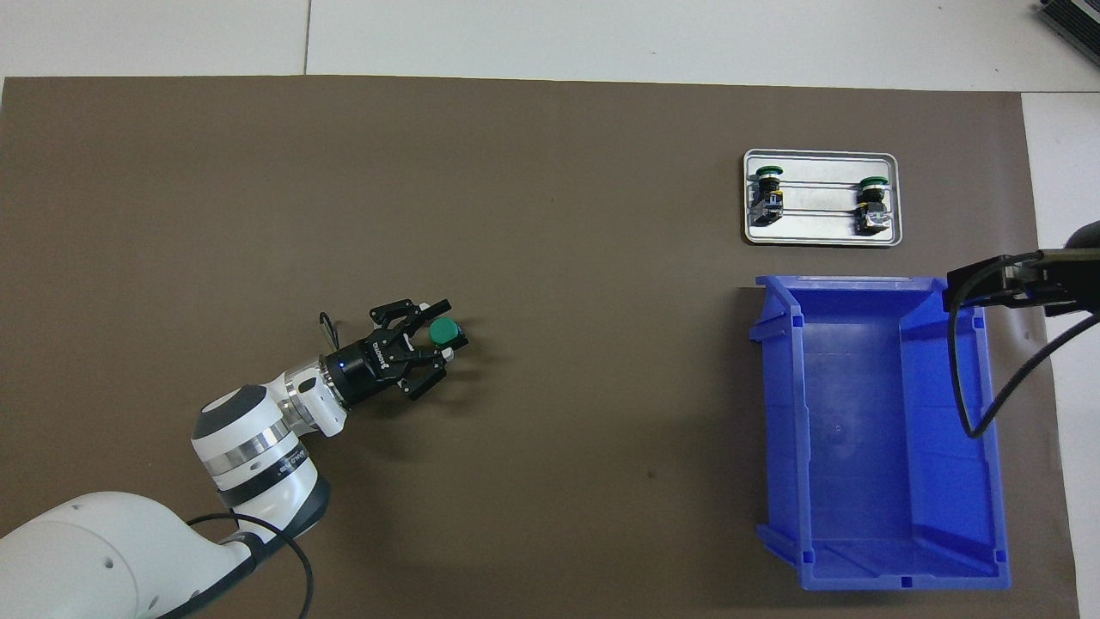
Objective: Place and press button with both arms
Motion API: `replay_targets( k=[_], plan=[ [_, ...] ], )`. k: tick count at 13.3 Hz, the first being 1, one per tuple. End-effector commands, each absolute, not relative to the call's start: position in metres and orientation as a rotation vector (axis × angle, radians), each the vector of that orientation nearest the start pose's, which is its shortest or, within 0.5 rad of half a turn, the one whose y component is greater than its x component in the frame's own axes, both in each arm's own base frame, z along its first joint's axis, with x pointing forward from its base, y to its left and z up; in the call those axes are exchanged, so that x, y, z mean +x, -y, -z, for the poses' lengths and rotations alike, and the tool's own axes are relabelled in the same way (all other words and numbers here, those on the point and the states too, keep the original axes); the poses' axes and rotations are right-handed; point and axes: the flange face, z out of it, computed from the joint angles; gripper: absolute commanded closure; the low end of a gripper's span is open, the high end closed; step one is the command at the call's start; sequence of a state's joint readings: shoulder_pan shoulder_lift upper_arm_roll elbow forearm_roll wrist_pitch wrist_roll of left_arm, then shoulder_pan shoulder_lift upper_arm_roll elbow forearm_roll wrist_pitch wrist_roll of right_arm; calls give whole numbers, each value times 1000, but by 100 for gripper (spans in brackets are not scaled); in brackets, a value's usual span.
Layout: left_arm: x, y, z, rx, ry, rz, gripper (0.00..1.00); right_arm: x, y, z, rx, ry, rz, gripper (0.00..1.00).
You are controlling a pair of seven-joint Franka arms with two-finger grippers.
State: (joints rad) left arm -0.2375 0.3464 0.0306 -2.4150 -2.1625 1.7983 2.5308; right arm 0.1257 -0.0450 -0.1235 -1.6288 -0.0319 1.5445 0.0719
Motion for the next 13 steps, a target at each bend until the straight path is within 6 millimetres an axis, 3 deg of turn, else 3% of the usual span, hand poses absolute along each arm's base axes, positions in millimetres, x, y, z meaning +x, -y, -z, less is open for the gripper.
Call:
replay_targets(
  k=[1,2,7,10,13],
  plan=[
    [462,164,-193,1619,671,-1275,31,532,4,-624,-3153,-77,-68,0],
    [463,165,-196,1616,667,-1271,26,532,4,-624,-3153,-77,-65,0],
    [467,164,-214,1678,651,-1241,22,532,4,-624,-3153,-77,-68,0],
    [470,164,-226,1707,654,-1241,8,532,4,-624,-3153,-77,-68,0],
    [476,164,-238,1700,619,-1230,7,532,4,-624,-3153,-77,-65,0]
  ],
)
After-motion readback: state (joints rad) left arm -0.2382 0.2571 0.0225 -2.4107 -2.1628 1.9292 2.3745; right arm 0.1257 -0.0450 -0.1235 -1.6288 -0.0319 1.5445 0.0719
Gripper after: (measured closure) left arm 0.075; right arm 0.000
